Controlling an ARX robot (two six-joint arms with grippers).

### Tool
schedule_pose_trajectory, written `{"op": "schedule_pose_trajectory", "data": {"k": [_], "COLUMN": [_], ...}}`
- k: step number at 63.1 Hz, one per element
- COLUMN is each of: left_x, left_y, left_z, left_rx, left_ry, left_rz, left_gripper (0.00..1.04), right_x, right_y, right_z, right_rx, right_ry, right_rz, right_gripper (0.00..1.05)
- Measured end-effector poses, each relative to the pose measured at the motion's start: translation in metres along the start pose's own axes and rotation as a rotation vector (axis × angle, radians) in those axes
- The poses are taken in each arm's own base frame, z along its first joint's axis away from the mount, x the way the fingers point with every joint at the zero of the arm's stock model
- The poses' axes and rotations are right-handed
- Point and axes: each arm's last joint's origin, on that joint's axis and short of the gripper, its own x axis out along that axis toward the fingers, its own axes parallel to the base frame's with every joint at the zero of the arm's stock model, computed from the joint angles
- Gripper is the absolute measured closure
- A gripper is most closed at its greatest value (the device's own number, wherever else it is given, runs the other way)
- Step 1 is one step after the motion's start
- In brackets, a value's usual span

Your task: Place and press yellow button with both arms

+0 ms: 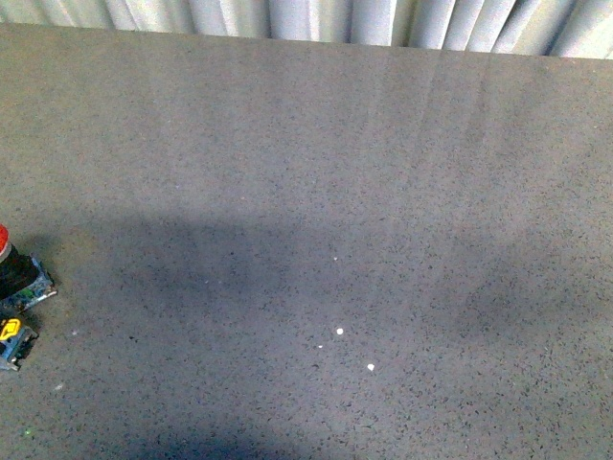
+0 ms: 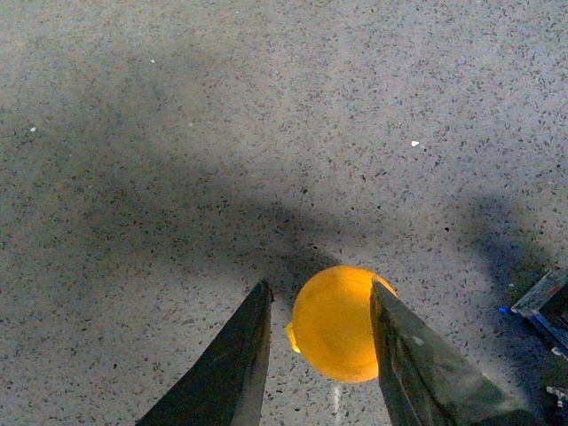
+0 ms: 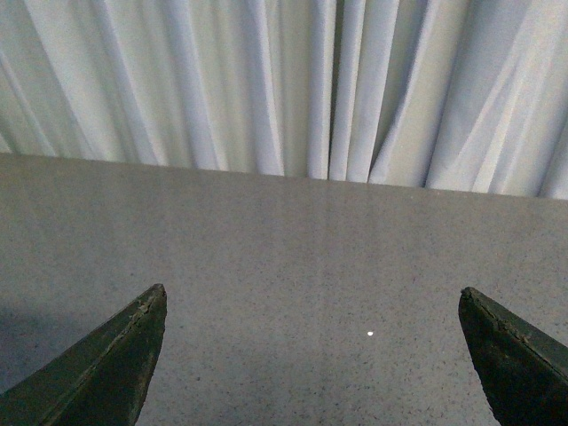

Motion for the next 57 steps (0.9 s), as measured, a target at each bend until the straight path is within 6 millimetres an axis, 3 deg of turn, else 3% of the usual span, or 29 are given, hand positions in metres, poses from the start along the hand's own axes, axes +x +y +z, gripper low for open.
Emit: {"op": "schedule_pose_trajectory", "data": {"k": [3,14,24,49,57], "left_x": [0.0,0.001,0.007,0.016,0.016], "left_y": [0.0,-0.003,-0.002,0.001,0.0], "left_z": [0.0,-0.001,-0.006,-0.015,-0.014], "left_rx": [0.003,0.006,0.001,-0.014,-0.009], "left_ry": [0.0,0.006,0.024,0.062,0.065], "left_rz": [-0.001,-0.01,-0.004,0.004,0.009], "left_gripper": [0.69,0.32,0.08,0.1,0.26], "right_x": [0.0,0.0,0.0,0.0,0.0], "right_y": [0.0,0.0,0.0,0.0,0.0], "right_z": [0.0,0.0,0.0,0.0,0.0], "right_rx": [0.0,0.0,0.0,0.0,0.0], "right_ry": [0.0,0.0,0.0,0.0,0.0], "right_rz": [0.0,0.0,0.0,0.0,0.0], "right_gripper": [0.09,0.09,0.09,0.09,0.09]}}
